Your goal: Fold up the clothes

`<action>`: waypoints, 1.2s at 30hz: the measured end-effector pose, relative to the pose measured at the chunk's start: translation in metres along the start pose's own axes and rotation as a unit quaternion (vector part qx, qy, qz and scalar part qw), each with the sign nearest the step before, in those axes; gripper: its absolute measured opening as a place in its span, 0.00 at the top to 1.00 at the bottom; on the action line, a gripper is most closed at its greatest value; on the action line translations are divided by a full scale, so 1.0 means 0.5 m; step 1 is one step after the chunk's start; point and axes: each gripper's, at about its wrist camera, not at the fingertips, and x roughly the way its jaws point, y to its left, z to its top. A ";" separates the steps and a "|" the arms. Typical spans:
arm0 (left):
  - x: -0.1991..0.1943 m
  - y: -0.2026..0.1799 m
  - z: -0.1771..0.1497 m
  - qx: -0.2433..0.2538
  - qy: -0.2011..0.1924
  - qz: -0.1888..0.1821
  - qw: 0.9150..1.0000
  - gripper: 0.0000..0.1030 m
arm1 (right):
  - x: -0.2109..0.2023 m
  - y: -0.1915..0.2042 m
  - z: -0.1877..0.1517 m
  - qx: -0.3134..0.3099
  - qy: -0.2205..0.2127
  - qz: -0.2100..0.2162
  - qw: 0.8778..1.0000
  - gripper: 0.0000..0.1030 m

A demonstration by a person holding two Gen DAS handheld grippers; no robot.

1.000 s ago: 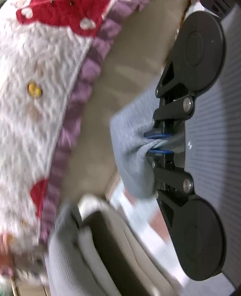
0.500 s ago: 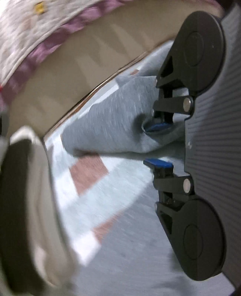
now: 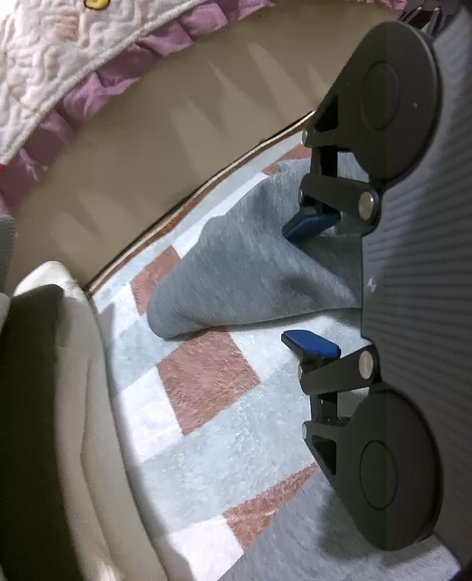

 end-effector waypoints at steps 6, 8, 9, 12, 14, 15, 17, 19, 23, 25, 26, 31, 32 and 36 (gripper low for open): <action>0.031 0.004 0.007 -0.020 0.011 -0.016 1.000 0.46 | 0.046 -0.043 -0.017 0.001 0.040 -0.060 0.997 0.48; 0.025 -0.026 0.007 0.030 0.007 -0.011 0.999 0.79 | 0.055 -0.056 -0.025 0.007 0.039 -0.072 0.997 0.44; 0.022 -0.040 0.007 0.056 0.004 -0.009 0.998 0.86 | 0.063 -0.063 -0.028 0.014 0.042 -0.070 0.997 0.43; -0.022 -0.092 0.013 0.119 -0.043 -0.028 0.992 0.92 | 0.090 -0.082 -0.040 0.036 0.059 -0.048 0.996 0.39; -0.073 -0.127 0.017 0.155 -0.094 -0.053 0.982 0.92 | 0.088 -0.068 -0.049 0.009 0.038 -0.024 0.999 0.59; -0.099 -0.145 0.017 0.172 -0.118 -0.065 0.976 0.92 | 0.085 -0.061 -0.050 -0.007 0.037 -0.011 0.999 0.72; -0.136 -0.174 0.010 0.211 -0.145 -0.061 0.965 0.93 | 0.075 -0.050 -0.042 -0.021 0.035 -0.009 0.999 0.95; -0.158 -0.197 -0.002 0.248 -0.165 -0.036 0.954 0.91 | 0.035 -0.048 -0.023 -0.026 -0.012 -0.048 0.998 0.95; -0.114 -0.194 -0.024 0.296 -0.138 0.056 0.944 0.32 | -0.041 -0.083 0.016 0.024 -0.074 -0.160 0.984 0.96; -0.076 -0.164 -0.026 0.268 -0.088 0.055 0.958 0.32 | -0.032 -0.112 0.015 0.050 -0.055 -0.202 0.977 0.96; -0.061 -0.148 -0.026 0.238 -0.063 0.048 0.968 0.32 | -0.008 -0.129 0.002 0.069 -0.026 -0.208 0.975 0.96; 0.007 -0.078 -0.033 0.086 0.022 -0.010 0.996 0.32 | 0.038 -0.142 -0.045 0.045 0.048 -0.231 0.971 0.92; 0.021 -0.072 -0.034 0.070 0.034 -0.015 0.997 0.32 | 0.035 -0.138 -0.044 0.034 0.052 -0.236 0.970 0.92; 0.068 -0.079 -0.034 0.064 0.053 -0.035 0.996 0.31 | 0.027 -0.137 -0.034 0.048 0.049 -0.228 0.971 0.92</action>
